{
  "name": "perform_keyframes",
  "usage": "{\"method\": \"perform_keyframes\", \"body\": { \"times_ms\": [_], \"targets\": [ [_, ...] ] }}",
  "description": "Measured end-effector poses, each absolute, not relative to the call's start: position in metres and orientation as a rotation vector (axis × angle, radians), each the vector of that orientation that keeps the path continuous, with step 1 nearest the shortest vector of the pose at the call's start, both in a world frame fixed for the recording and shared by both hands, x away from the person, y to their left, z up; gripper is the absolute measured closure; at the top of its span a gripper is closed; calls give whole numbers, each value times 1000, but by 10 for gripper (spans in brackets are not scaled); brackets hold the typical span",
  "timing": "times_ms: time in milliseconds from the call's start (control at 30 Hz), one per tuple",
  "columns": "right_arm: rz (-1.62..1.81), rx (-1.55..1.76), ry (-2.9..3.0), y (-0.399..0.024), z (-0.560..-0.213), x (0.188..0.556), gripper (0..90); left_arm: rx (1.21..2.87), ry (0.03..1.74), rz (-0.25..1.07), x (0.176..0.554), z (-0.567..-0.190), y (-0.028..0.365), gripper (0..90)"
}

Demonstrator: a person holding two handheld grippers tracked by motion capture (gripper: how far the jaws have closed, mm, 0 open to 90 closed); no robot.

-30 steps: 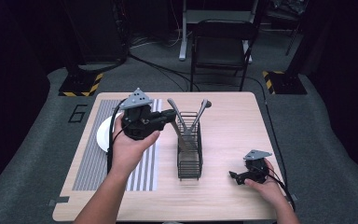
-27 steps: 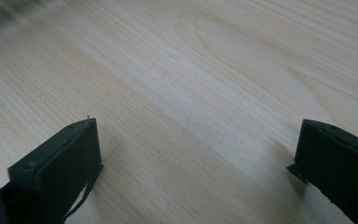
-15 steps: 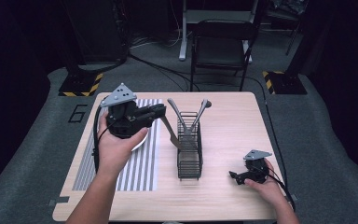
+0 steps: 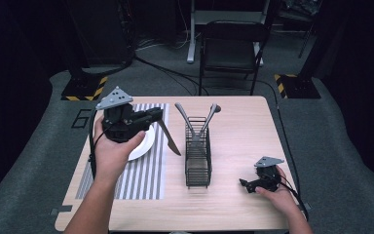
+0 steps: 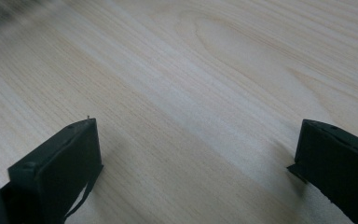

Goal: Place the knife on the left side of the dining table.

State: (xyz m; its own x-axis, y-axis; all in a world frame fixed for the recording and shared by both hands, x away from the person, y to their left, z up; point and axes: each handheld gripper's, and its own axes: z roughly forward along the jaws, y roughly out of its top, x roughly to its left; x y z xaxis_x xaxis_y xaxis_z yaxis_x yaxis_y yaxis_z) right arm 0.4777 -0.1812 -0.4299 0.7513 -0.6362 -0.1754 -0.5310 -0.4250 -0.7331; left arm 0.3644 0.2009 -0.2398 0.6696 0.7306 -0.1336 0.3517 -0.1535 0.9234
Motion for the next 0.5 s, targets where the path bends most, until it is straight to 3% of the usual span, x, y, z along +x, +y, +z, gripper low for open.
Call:
{"method": "perform_keyframes", "body": {
  "times_ms": [500],
  "targets": [
    [-161,-2117,878,-181,-430,478,0,1807,970,369,387,-282,203,835]
  ]
}}
